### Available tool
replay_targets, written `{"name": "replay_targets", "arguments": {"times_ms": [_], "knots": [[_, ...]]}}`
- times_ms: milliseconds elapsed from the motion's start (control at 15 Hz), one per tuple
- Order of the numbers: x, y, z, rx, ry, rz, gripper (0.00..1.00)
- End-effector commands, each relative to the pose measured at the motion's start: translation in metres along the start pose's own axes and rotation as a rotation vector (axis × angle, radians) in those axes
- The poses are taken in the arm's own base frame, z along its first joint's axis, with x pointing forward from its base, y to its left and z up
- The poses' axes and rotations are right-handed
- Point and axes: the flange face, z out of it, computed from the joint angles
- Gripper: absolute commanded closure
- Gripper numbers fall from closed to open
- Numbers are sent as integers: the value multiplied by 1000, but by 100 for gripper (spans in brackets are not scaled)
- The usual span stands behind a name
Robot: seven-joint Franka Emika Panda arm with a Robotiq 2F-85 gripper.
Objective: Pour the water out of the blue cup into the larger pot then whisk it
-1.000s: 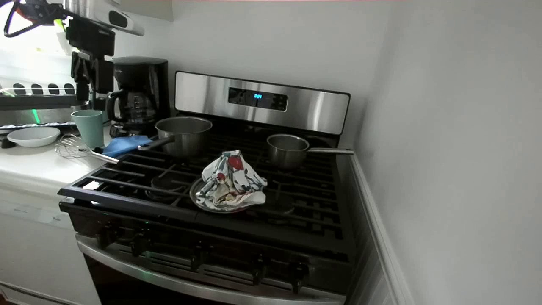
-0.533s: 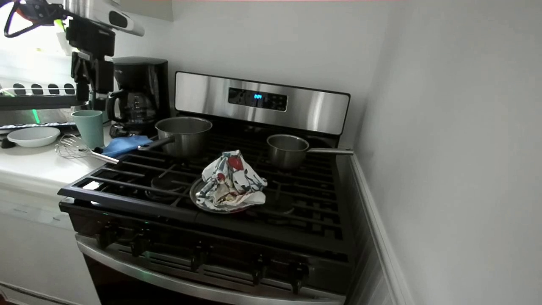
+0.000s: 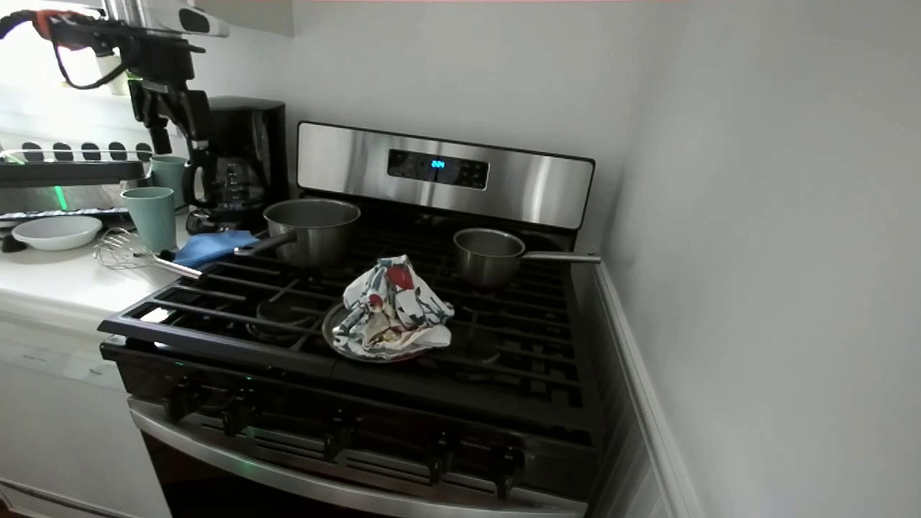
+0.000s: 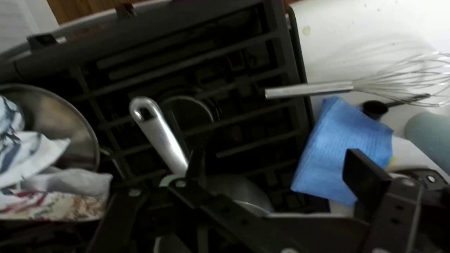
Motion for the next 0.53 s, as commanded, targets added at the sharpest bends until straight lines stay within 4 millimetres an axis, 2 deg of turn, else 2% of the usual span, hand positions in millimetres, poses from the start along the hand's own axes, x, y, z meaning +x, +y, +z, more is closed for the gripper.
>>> {"name": "replay_targets", "arguments": {"times_ms": [0, 133, 467], "knots": [[24, -47, 13, 53, 80, -83, 0], [36, -67, 31, 107, 69, -121, 0], [64, -101, 66, 209, 59, -265, 0]]}}
